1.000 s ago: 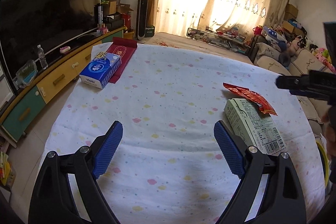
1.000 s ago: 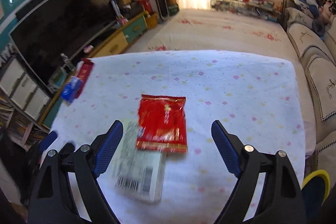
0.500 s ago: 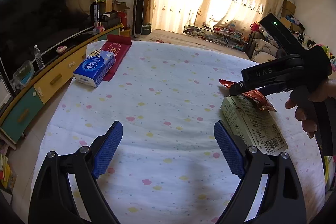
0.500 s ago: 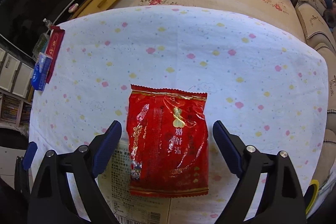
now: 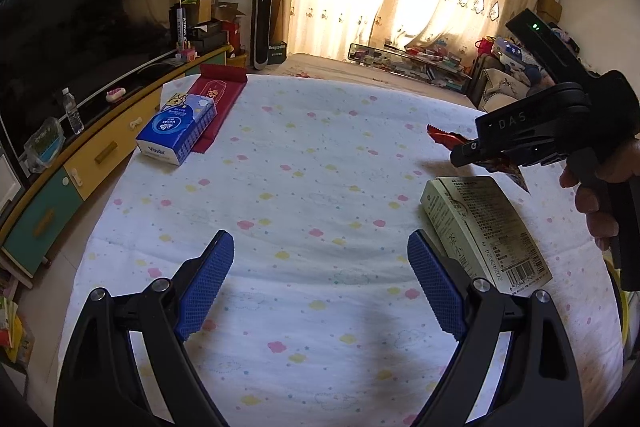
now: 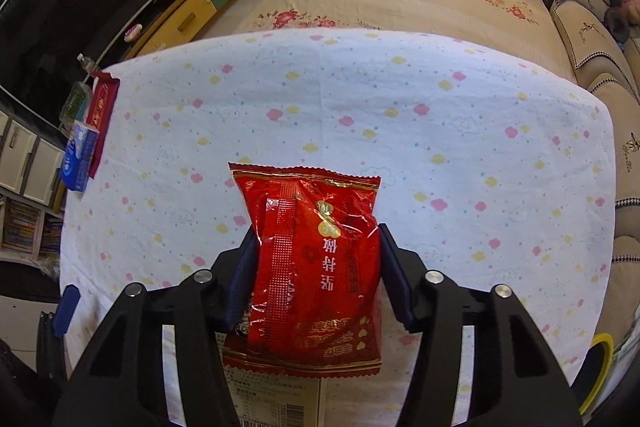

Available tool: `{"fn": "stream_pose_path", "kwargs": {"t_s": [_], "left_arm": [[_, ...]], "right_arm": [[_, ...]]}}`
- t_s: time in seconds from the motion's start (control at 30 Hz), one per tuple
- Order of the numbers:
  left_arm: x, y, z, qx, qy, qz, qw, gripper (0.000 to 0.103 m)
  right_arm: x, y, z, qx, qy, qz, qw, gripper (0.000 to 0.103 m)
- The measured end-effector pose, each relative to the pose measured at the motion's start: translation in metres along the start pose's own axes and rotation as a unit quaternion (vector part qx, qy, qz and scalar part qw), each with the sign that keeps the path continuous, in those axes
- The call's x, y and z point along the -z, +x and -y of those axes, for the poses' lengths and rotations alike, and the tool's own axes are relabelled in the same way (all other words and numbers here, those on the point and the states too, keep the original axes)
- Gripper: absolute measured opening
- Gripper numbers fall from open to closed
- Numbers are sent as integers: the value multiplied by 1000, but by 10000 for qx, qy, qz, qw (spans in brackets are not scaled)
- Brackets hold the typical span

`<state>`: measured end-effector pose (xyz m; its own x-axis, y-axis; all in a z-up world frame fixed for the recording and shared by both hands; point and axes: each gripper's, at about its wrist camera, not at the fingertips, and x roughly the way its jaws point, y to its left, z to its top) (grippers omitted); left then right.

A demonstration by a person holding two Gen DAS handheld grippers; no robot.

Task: Collect trash
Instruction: 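Carry the red packet over the yellow bin and open the right gripper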

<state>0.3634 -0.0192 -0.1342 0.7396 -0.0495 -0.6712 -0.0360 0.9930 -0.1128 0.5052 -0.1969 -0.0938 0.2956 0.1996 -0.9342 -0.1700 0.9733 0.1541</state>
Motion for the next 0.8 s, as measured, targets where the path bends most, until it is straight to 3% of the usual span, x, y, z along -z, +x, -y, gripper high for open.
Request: {"fn": "stream_pose_path", "kwargs": {"t_s": [0.23, 0.37, 0.67, 0.8], "left_arm": [[1, 1, 3, -8, 54, -20, 10000, 87], [1, 0, 3, -3, 58, -22, 10000, 87], [1, 1, 4, -9, 88, -20, 10000, 87], [1, 0, 3, -13, 78, -20, 10000, 87]], "right_arm": [[17, -30, 15, -156, 5, 203, 9997, 54], [45, -52, 39, -208, 86, 344, 9992, 55], [139, -101, 134, -186, 861, 806, 9928, 55], [191, -114, 178, 193, 1257, 1018, 9866, 56]]}}
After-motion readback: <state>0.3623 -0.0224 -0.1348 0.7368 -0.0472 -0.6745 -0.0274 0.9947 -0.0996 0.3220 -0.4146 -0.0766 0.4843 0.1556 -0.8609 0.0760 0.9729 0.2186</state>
